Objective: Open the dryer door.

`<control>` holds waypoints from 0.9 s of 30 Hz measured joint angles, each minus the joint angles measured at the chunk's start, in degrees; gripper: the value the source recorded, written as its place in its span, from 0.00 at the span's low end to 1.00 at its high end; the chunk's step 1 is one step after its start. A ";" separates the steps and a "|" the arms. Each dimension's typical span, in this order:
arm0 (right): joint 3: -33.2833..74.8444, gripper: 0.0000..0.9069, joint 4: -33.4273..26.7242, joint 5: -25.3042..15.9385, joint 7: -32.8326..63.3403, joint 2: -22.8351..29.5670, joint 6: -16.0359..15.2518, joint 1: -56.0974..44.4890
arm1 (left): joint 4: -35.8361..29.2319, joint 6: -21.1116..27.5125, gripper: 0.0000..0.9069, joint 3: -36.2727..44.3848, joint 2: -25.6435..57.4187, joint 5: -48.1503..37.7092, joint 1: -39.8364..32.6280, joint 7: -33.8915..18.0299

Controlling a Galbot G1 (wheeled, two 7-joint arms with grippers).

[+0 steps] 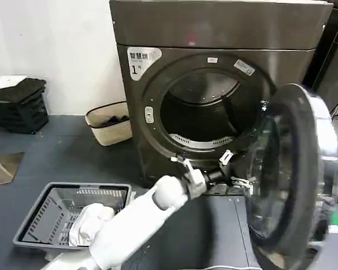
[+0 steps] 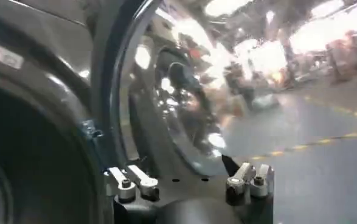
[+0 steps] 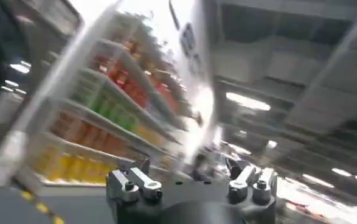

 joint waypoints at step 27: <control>7.05 1.00 -6.87 -13.21 16.71 4.12 6.01 0.01 | 15.40 -0.32 1.00 4.08 -11.38 2.84 -6.60 -1.09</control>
